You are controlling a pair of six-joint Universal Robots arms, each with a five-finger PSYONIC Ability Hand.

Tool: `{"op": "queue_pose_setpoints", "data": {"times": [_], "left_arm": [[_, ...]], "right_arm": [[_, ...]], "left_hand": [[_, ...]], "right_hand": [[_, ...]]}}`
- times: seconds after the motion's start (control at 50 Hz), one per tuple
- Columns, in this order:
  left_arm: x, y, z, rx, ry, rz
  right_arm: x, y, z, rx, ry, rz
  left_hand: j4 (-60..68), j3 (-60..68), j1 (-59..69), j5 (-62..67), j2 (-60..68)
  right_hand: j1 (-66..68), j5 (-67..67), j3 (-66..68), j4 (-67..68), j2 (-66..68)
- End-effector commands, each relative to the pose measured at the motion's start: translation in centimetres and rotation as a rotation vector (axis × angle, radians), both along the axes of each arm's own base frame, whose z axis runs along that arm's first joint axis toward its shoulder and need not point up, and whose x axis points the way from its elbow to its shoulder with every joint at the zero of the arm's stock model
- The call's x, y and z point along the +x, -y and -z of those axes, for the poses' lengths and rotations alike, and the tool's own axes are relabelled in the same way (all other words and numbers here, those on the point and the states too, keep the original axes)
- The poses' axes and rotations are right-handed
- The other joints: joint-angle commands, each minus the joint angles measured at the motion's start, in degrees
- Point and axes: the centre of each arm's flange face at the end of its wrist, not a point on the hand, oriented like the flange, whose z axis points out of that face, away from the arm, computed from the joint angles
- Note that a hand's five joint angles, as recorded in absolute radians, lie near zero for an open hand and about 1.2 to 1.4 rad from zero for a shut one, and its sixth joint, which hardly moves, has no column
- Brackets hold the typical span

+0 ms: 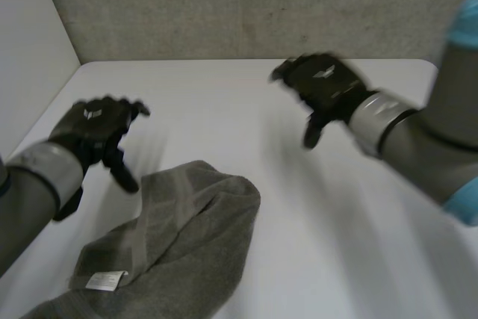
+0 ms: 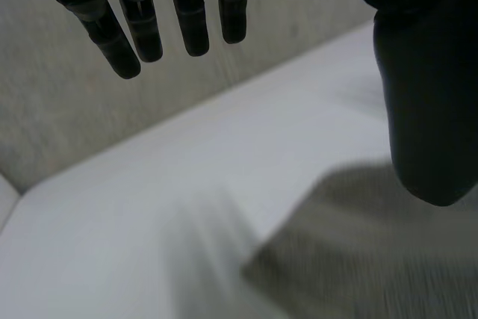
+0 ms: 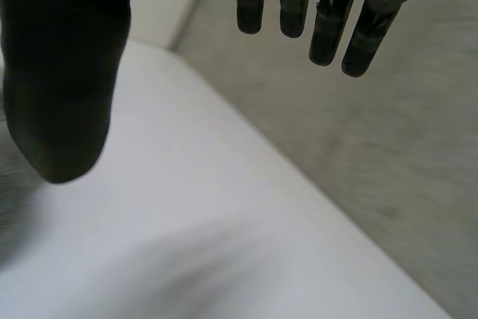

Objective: Fold the towel.

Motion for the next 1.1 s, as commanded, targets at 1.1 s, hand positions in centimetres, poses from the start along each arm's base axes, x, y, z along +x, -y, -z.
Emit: {"op": "queue_pose_setpoints", "data": {"times": [1.1], "left_arm": [[-1.7,-4.7,6.2,0.033,0.038,0.250]], "right_arm": [[-3.8,-2.9,2.3,0.001,-0.295,0.140]], "left_hand": [[0.79,1.63,0.52,-7.16,1.14]], "right_hand": [[0.34,0.28,-0.27,-0.83,-0.52]]}}
